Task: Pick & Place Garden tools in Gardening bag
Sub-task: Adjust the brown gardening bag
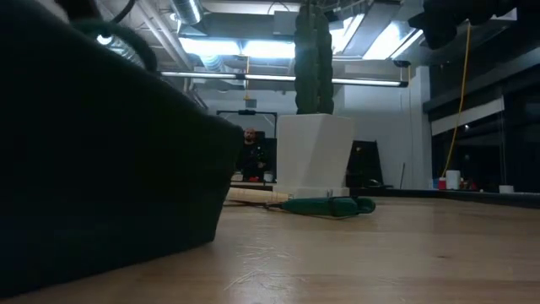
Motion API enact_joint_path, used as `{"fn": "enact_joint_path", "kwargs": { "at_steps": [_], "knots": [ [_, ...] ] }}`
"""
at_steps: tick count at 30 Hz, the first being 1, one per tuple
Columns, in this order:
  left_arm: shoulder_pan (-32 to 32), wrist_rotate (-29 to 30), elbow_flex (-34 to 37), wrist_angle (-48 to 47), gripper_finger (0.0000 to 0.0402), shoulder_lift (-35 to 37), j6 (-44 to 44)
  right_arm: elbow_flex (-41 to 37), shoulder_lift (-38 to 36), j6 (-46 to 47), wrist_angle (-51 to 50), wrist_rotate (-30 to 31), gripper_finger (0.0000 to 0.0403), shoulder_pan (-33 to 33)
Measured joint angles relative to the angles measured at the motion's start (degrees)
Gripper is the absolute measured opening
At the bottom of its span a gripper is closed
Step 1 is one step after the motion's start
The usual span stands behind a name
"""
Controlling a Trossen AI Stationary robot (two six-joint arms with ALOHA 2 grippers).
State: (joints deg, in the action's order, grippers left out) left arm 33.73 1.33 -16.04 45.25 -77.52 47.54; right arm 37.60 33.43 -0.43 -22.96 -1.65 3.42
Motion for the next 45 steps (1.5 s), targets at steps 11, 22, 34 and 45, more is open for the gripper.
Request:
{"fn": "enact_joint_path", "kwargs": {
  "at_steps": [11,22,34,45],
  "knots": [
    [-5.30,-11.69,-11.10,-21.67,0.0007,0.96,-7.70,0.00,0.01,-0.01,0.00,0.02,0.0172,-0.02],
    [-10.10,-7.54,-35.72,-77.55,0.0005,5.69,-23.31,0.02,0.00,0.00,0.02,0.00,0.0172,-0.01],
    [-14.13,10.92,-50.19,-109.28,0.0004,5.79,-31.44,0.00,0.00,-0.01,0.01,0.02,0.0172,-0.01],
    [-22.77,20.38,-50.66,-117.91,0.0004,5.38,-39.42,0.02,0.00,-0.02,0.00,0.00,0.0172,0.00]
  ]
}}
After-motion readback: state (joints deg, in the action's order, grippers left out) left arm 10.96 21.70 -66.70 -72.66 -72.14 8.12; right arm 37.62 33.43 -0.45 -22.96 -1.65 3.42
